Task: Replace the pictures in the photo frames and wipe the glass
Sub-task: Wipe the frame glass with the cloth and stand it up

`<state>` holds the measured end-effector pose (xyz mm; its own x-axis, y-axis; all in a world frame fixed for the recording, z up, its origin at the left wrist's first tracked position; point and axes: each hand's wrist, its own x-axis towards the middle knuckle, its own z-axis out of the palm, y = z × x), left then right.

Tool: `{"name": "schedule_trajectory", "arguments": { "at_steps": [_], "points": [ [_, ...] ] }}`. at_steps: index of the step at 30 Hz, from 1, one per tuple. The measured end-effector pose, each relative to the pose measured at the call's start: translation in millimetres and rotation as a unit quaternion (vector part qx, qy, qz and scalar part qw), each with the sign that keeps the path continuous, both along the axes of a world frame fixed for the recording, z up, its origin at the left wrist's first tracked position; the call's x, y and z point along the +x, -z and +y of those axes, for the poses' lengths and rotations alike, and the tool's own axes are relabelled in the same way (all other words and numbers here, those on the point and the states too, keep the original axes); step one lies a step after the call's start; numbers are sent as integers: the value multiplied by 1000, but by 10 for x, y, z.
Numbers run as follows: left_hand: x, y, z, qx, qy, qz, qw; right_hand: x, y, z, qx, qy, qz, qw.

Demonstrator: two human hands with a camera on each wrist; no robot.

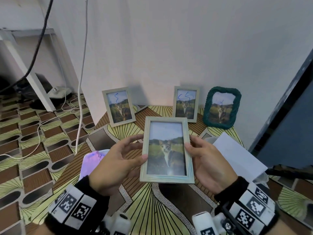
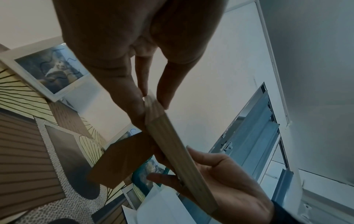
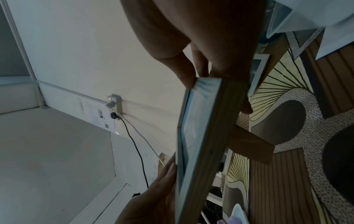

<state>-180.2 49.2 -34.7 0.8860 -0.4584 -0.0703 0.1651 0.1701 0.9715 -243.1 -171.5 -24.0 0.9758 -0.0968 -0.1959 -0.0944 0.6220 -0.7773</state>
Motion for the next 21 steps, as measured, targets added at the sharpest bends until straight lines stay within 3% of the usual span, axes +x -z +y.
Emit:
{"name": "schedule_trajectory", "arguments": {
  "at_steps": [14, 21],
  "points": [
    [-8, 21, 46, 39, 7, -74, 996, -13, 58, -1, -114, 33, -7, 993],
    [22, 48, 21, 63, 13, -45, 997, 63, 87, -13, -123, 6, 31, 992]
  ]
}}
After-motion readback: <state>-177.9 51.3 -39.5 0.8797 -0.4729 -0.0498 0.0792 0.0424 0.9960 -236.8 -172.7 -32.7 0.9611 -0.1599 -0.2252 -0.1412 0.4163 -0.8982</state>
